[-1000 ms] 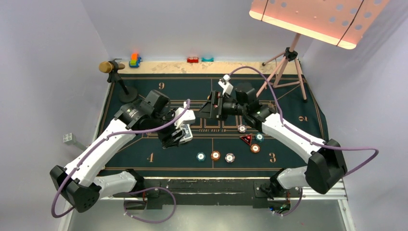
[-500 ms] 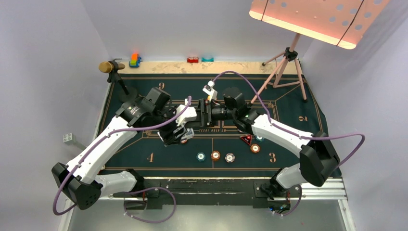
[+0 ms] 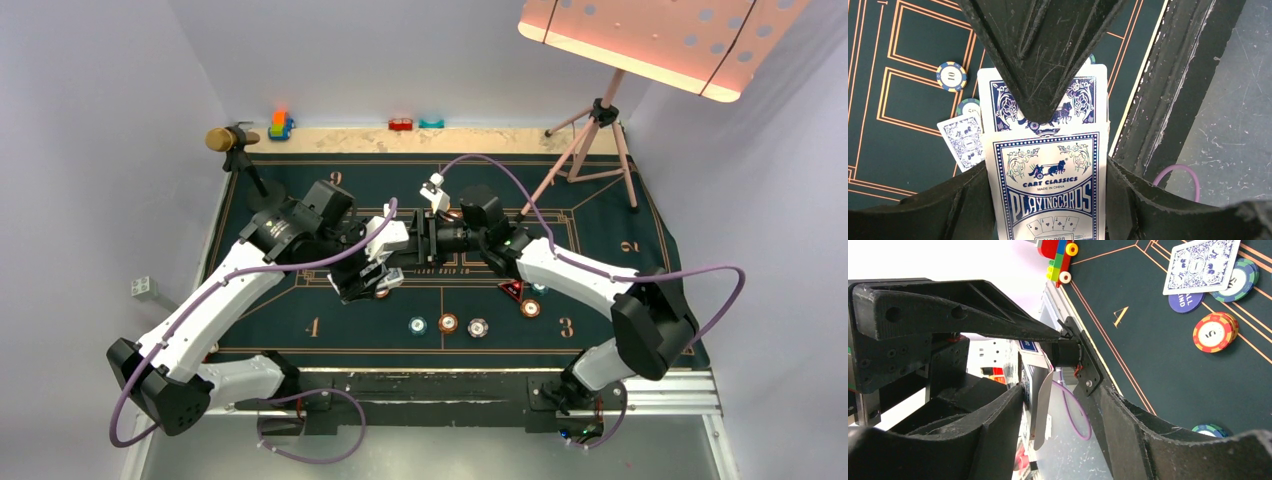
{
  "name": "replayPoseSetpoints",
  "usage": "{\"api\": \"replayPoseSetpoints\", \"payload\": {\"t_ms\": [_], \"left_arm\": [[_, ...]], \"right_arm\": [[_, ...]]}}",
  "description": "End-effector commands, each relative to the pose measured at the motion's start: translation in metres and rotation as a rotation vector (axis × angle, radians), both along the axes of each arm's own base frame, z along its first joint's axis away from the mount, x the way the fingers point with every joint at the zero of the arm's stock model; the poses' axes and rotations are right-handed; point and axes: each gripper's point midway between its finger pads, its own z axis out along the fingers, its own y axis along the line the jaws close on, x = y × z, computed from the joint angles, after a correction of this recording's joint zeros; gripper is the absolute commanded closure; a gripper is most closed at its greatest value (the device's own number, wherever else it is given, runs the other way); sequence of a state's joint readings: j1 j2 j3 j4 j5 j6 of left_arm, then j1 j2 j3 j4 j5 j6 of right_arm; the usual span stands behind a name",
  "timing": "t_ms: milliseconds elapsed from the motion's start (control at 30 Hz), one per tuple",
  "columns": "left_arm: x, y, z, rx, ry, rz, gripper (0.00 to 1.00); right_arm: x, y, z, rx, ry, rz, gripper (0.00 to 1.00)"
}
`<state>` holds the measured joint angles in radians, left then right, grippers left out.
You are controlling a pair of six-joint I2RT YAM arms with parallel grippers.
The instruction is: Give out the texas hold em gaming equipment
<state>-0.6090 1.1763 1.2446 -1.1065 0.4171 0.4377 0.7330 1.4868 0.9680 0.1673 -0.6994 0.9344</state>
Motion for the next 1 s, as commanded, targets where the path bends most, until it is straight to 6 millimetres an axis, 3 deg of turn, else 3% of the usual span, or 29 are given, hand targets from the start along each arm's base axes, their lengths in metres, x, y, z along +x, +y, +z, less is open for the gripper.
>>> {"api": "replayPoseSetpoints", "payload": {"t_ms": [0, 467, 867, 967], "left_arm": [[0.005, -0.009, 0.023, -0.071, -0.043, -0.003, 1.00], [0.005, -0.011, 0.024, -0.080, -0.039, -0.001, 1.00], [0.007, -0.008, 0.016, -0.057, -0.044, 0.004, 1.00], [0.008, -0.008, 0.015, -0.052, -0.043, 0.005, 1.00]], "right_arm": [[-0.003, -0.002, 0.006, 0.025, -0.018, 0.008, 0.42], [0.009, -0.028, 0.012, 0.036, -0.020, -0.068, 0.58], [0.016, -0.054, 0.034, 0.133, 0.009, -0.107, 0.97], [0.021, -0.062, 0.039, 0.150, 0.011, -0.126, 1.00]]}}
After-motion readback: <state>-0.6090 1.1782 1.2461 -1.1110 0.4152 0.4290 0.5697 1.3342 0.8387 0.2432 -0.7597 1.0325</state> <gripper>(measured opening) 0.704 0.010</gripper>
